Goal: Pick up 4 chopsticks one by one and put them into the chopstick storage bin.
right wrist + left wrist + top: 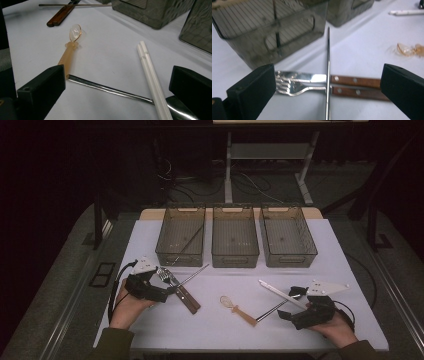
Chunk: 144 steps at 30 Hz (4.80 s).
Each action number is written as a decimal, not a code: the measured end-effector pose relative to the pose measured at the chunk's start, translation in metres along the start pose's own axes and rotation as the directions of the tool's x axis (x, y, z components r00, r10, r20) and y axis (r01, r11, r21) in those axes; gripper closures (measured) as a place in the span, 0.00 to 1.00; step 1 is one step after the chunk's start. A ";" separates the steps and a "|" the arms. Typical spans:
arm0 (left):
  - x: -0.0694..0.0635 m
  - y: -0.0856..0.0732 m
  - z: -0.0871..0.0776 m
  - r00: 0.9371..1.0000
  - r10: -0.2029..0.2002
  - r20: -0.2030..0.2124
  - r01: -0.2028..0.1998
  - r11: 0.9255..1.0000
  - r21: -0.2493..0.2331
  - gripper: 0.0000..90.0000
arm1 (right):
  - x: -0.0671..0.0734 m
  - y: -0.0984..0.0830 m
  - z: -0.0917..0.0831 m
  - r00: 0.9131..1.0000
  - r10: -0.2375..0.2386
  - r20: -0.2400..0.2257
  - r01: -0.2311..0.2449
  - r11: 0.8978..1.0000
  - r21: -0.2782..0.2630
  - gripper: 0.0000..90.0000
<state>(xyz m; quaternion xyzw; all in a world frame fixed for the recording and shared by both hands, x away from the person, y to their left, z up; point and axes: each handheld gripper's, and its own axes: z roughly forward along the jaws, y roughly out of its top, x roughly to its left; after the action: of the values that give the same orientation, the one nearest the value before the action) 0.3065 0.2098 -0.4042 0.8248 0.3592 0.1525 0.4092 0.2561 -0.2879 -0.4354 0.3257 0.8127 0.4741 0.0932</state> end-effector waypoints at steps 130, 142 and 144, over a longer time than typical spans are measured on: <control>-0.005 -0.007 -0.007 0.993 0.001 0.115 -0.004 1.000 0.024 0.94 | 0.001 0.000 0.001 1.000 -0.006 -0.005 0.006 1.000 0.009 0.01; 0.002 -0.003 -0.017 0.994 -0.024 0.105 0.025 1.000 -0.008 0.94 | 0.001 0.000 0.000 1.000 -0.008 -0.004 0.008 1.000 0.010 0.01; 0.003 -0.002 -0.018 0.994 -0.030 0.101 0.031 0.999 -0.012 0.93 | 0.001 0.000 0.000 1.000 -0.007 -0.004 0.007 1.000 0.009 0.01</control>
<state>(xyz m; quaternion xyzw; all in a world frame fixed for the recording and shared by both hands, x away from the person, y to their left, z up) 0.2976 0.2233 -0.3945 0.8231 0.3497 0.1070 0.4346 0.2558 -0.2872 -0.4353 0.3221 0.8163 0.4707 0.0916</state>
